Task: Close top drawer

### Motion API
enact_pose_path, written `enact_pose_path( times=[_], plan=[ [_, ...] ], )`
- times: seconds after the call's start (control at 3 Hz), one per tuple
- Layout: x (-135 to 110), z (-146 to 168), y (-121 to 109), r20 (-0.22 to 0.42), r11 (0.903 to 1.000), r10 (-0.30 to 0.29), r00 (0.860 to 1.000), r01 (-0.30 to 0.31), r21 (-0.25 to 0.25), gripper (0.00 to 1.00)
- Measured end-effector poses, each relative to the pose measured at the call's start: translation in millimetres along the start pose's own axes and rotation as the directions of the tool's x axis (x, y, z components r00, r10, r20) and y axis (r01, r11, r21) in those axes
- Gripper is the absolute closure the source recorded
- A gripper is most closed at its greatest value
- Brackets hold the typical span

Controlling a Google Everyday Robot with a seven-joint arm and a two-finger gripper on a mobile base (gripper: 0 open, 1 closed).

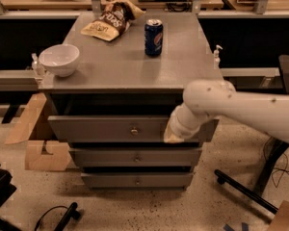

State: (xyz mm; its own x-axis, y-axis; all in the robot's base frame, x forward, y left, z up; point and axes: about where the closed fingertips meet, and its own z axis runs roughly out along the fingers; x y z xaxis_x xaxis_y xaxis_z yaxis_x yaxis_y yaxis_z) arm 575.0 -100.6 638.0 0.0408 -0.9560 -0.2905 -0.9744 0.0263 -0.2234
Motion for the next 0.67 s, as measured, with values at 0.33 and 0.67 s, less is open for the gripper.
enact_pose_path(
  times=[0.33, 0.67],
  plan=[
    [7.1, 7.4, -40.2, -0.035, 0.9998, -0.020, 0.999, 0.020, -0.008, 1.00],
    [7.1, 7.4, -40.2, -0.035, 0.9998, -0.020, 0.999, 0.020, -0.008, 1.00]
  ],
)
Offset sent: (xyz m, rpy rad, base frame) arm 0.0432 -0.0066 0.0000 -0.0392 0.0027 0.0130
